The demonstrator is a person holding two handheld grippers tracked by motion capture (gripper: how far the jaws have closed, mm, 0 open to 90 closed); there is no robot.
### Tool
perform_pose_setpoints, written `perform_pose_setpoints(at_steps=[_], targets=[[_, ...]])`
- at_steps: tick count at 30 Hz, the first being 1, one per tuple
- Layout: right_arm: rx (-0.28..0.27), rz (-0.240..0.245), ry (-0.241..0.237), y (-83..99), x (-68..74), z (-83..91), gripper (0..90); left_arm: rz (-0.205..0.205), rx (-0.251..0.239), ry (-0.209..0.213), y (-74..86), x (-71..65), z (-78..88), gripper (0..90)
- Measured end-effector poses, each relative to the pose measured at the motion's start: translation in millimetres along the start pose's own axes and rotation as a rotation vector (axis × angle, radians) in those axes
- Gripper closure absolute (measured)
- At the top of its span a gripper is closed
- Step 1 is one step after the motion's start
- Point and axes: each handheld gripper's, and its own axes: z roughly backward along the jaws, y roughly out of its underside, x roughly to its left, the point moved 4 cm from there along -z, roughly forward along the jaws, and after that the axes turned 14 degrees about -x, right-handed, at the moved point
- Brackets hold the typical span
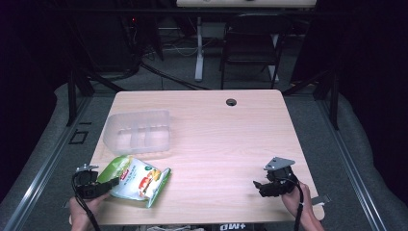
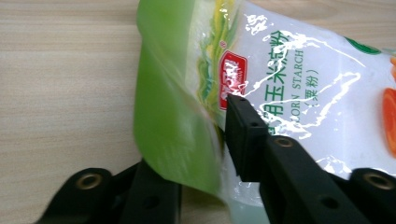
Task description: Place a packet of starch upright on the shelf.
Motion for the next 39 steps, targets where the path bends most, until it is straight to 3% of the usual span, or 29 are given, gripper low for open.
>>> perform_pose_setpoints(at_steps=[5, 13, 19, 27, 39], targets=[[0.005, 0.002, -0.004, 0.1, 0.1, 0.6, 14.8, -0.027, -0.001, 0.02, -1.2, -5.2, 1.7, 88.7], [0.008, 0.004, -0.001, 0.8, -0.6, 1.6, 14.8, -0.058, -0.046, 0.042, -5.1, -12.3, 9.4, 89.4], [0.011, 0.004, -0.007, 1.1, -0.5, 0.7, 14.8, -0.083, -0.069, 0.032, -8.4, -17.5, 13.4, 89.5], [0.012, 0.007, -0.002, 1.2, -0.3, 0.5, 14.8, -0.071, -0.079, 0.035, -12.0, -21.5, 19.9, 89.6], [0.014, 0.01, 0.003, 1.3, -0.7, 1.3, 14.8, -0.033, -0.136, 0.099, -24.6, -31.4, 33.1, 89.6]])
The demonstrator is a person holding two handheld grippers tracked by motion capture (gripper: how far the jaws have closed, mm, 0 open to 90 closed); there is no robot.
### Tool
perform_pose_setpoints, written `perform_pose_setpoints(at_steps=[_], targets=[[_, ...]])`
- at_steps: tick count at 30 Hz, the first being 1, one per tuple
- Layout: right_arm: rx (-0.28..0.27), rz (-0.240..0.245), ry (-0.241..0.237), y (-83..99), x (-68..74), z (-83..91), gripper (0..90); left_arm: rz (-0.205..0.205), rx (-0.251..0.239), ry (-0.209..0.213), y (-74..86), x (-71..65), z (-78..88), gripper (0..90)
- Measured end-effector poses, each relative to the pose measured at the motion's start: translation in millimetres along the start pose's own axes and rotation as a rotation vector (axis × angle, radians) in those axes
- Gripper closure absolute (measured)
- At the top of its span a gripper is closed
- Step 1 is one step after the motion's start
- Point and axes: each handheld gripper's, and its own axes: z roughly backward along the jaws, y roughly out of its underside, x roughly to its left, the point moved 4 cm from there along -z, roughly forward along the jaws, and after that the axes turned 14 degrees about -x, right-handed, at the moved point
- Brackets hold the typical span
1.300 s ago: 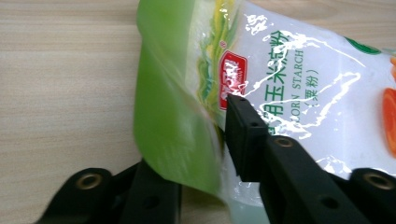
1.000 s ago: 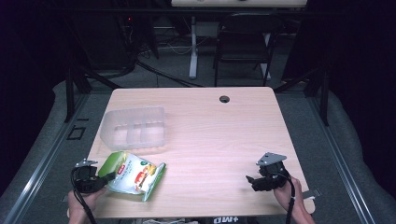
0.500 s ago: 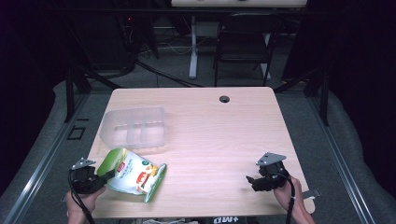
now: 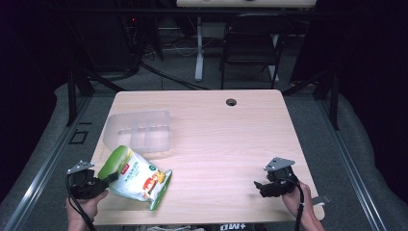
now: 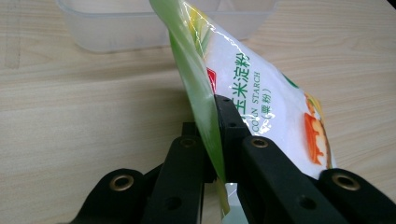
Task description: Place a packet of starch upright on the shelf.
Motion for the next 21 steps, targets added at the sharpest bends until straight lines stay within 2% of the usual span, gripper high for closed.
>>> perform_pose_setpoints(at_steps=[5, 10, 15, 21], targets=[[0.005, 0.005, 0.004, 0.1, -0.3, 0.5, 14.7, 0.028, -0.037, 0.049, -9.9, -7.6, 5.6, 89.8], [0.002, 0.005, 0.007, 0.2, -0.4, 2.2, 14.7, 0.062, -0.058, 0.129, -21.4, -15.3, 14.3, 89.8], [0.0, 0.002, 0.013, 0.4, -0.6, 2.6, 14.7, 0.044, -0.073, 0.16, -28.0, -22.6, 20.7, 89.9], [-0.004, 0.003, 0.016, 0.0, 0.1, 3.0, 14.7, 0.015, -0.061, 0.199, -38.1, -31.4, 25.2, 89.9]])
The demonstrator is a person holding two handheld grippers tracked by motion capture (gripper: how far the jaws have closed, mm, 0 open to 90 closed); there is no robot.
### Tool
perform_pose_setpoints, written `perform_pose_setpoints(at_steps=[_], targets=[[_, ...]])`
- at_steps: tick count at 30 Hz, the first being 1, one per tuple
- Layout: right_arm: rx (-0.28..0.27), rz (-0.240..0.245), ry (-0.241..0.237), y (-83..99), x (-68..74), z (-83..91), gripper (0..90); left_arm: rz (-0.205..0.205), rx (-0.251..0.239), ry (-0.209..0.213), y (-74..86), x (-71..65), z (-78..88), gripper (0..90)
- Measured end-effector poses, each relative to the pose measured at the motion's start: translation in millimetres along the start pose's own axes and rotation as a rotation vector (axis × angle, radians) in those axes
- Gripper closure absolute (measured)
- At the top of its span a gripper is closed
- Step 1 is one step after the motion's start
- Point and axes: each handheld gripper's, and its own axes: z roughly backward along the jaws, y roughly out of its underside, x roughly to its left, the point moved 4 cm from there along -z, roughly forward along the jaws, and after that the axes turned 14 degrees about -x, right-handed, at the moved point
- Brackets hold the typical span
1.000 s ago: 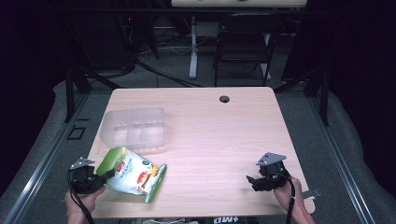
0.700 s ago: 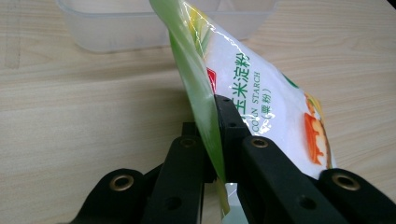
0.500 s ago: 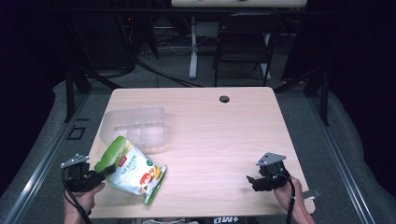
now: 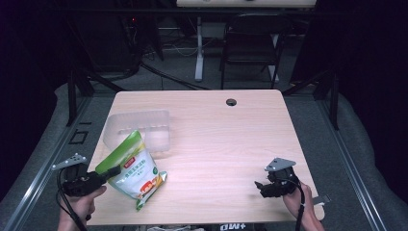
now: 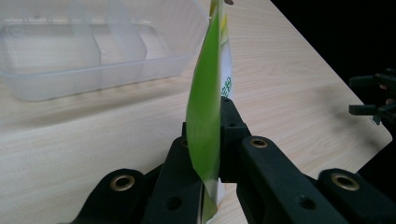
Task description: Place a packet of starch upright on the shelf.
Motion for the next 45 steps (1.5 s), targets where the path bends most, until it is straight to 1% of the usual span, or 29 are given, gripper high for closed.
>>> perform_pose_setpoints(at_steps=[3, 6, 7, 9, 13, 14, 16, 19, 22, 25, 27, 29, 31, 38, 39, 40, 42, 45], targets=[[0.001, 0.0, 0.0, 0.1, -0.2, 0.0, 14.7, -0.017, 0.007, 0.018, -6.5, -4.9, 0.6, 89.9], [-0.002, 0.0, 0.001, -0.1, -0.2, 0.1, 14.7, -0.044, 0.021, 0.024, -13.2, -8.9, 2.2, 90.0], [0.0, 0.003, 0.003, -0.1, -0.4, 0.3, 14.7, -0.049, 0.018, 0.019, -15.0, -9.8, 2.3, 90.0], [0.001, 0.005, 0.006, -0.2, -0.6, 0.6, 14.7, -0.059, 0.026, 0.023, -18.2, -10.7, 3.2, 90.0], [-0.005, 0.004, 0.006, -0.3, -1.1, 0.2, 14.7, -0.063, 0.026, 0.023, -24.6, -10.6, 5.7, 90.0], [0.003, 0.01, 0.002, -0.4, -1.6, 0.5, 14.7, -0.062, 0.017, 0.019, -26.1, -10.2, 6.1, 90.0], [0.001, 0.009, 0.003, -0.5, -1.4, 0.3, 14.7, -0.058, 0.012, 0.021, -29.4, -8.6, 7.8, 90.0], [-0.006, 0.004, 0.007, -0.7, -0.7, 0.0, 14.7, -0.059, 0.009, 0.015, -32.5, -7.2, 9.8, 90.0], [-0.001, 0.009, 0.006, -0.6, -1.3, 0.7, 14.7, -0.064, 0.004, -0.003, -38.5, -3.3, 14.2, 90.0], [-0.006, 0.004, 0.005, -0.6, -1.3, 0.7, 14.7, -0.064, -0.003, -0.008, -41.8, -1.8, 15.9, 90.0], [-0.014, -0.003, 0.005, -0.7, -1.0, 0.3, 14.7, -0.068, -0.007, -0.011, -46.8, 0.4, 17.6, 90.0], [-0.008, 0.004, 0.006, -1.0, -1.3, 0.9, 14.7, -0.07, -0.009, -0.013, -49.9, 0.8, 18.2, 90.0], [-0.011, 0.001, 0.006, -0.9, -1.2, 0.8, 14.7, -0.069, -0.013, -0.016, -51.6, 1.2, 18.5, 90.0], [-0.007, 0.002, 0.005, -0.7, -1.4, 0.5, 14.7, -0.082, -0.039, -0.031, -66.5, 4.2, 21.5, 89.9], [-0.006, 0.001, 0.005, -0.7, -1.4, 0.5, 14.7, -0.088, -0.038, -0.028, -68.6, 4.9, 22.1, 90.0], [-0.005, 0.002, 0.002, -0.7, -1.5, 0.6, 14.7, -0.085, -0.042, -0.035, -70.6, 5.0, 22.4, 89.9], [-0.011, -0.003, 0.007, -0.6, -1.4, 0.4, 14.7, -0.093, -0.046, -0.039, -74.4, 5.3, 22.4, 90.0], [-0.005, 0.001, 0.004, -0.7, -1.8, 0.8, 14.7, -0.099, -0.056, -0.042, -80.6, 5.5, 21.7, 90.0]])
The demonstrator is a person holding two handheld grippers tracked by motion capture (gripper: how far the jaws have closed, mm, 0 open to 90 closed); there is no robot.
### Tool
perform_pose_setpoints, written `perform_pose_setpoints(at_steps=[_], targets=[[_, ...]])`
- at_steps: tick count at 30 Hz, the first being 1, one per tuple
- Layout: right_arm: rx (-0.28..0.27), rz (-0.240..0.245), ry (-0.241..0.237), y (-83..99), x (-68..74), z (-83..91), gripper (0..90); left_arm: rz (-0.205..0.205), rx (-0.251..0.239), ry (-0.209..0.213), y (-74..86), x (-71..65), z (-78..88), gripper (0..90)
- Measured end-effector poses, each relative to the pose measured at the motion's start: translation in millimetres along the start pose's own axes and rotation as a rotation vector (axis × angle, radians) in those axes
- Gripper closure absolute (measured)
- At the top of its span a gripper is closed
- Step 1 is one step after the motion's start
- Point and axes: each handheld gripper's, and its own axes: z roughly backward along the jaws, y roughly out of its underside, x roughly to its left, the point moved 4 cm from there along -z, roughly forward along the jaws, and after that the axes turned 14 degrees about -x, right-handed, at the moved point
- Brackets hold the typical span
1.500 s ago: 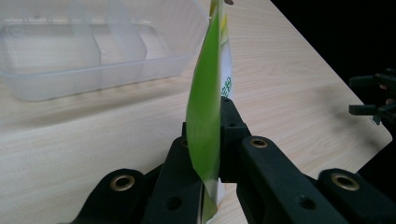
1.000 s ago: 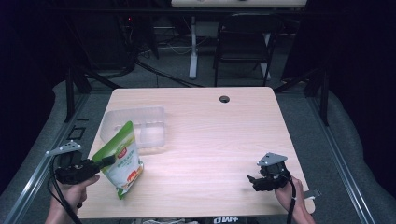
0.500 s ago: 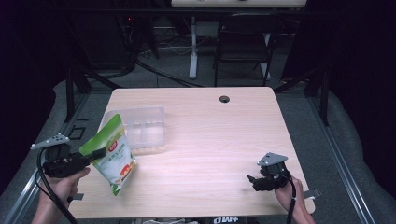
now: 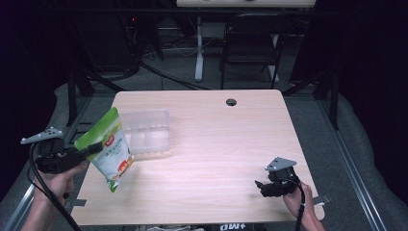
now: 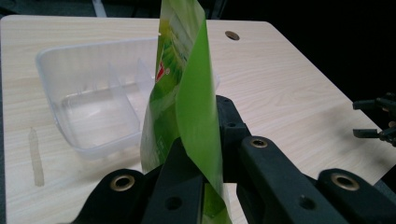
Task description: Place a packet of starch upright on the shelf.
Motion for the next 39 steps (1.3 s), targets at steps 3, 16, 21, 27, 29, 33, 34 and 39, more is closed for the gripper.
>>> perform_pose_setpoints(at_steps=[3, 16, 21, 27, 29, 33, 34, 39], targets=[[-0.005, -0.003, 0.003, 0.0, 0.4, -0.2, 14.7, -0.006, -0.005, -0.006, -5.3, 1.6, -1.1, 89.9], [-0.003, 0.002, 0.002, -0.2, 0.3, -0.1, 14.7, -0.028, -0.046, -0.034, -29.5, 7.8, -6.4, 89.9], [0.0, 0.0, 0.002, -0.2, 0.4, 0.0, 14.7, -0.05, -0.059, -0.052, -39.9, 9.7, -10.7, 89.9], [-0.003, 0.002, 0.002, -0.1, 0.1, -0.2, 14.7, -0.055, -0.073, -0.059, -50.5, 13.1, -20.0, 89.9], [-0.007, 0.002, 0.001, -0.2, 0.2, -0.2, 14.7, -0.054, -0.079, -0.058, -52.9, 14.7, -23.4, 89.9], [-0.007, 0.0, 0.0, -0.2, 0.1, -0.1, 14.7, -0.054, -0.086, -0.063, -56.2, 17.8, -29.0, 89.9], [-0.003, 0.0, -0.002, -0.2, 0.0, -0.1, 14.7, -0.058, -0.087, -0.074, -58.2, 19.9, -32.2, 89.9], [-0.001, 0.001, -0.004, -0.2, -0.1, -0.4, 14.7, -0.064, -0.096, -0.093, -64.1, 26.1, -42.3, 89.9]])
